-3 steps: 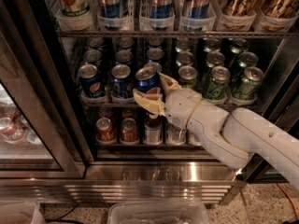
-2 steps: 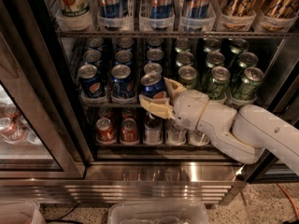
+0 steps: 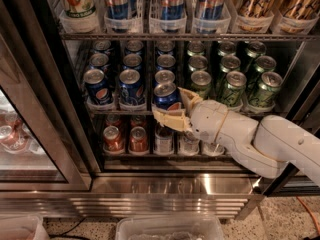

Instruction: Pick pepsi can from middle shelf of fridge

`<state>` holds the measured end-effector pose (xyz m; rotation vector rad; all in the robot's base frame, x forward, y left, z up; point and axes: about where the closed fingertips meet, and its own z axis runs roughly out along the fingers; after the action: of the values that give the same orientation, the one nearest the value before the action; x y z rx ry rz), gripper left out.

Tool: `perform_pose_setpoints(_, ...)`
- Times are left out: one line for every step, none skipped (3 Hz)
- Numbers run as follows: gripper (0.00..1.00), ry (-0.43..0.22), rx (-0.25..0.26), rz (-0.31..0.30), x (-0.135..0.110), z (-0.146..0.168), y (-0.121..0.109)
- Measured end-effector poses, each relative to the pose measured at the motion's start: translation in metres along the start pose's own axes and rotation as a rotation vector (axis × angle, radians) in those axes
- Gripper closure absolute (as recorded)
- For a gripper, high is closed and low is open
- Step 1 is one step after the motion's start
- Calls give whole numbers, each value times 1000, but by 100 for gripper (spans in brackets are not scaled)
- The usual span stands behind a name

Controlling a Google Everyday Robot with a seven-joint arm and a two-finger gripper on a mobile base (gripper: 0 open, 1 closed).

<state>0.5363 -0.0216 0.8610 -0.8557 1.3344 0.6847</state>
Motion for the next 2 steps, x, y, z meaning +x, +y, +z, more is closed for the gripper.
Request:
perform_pose_setpoints(100, -15, -67, -18, -8, -1, 14)
perform_pose_setpoints(100, -56, -188, -39, -19, -8, 49)
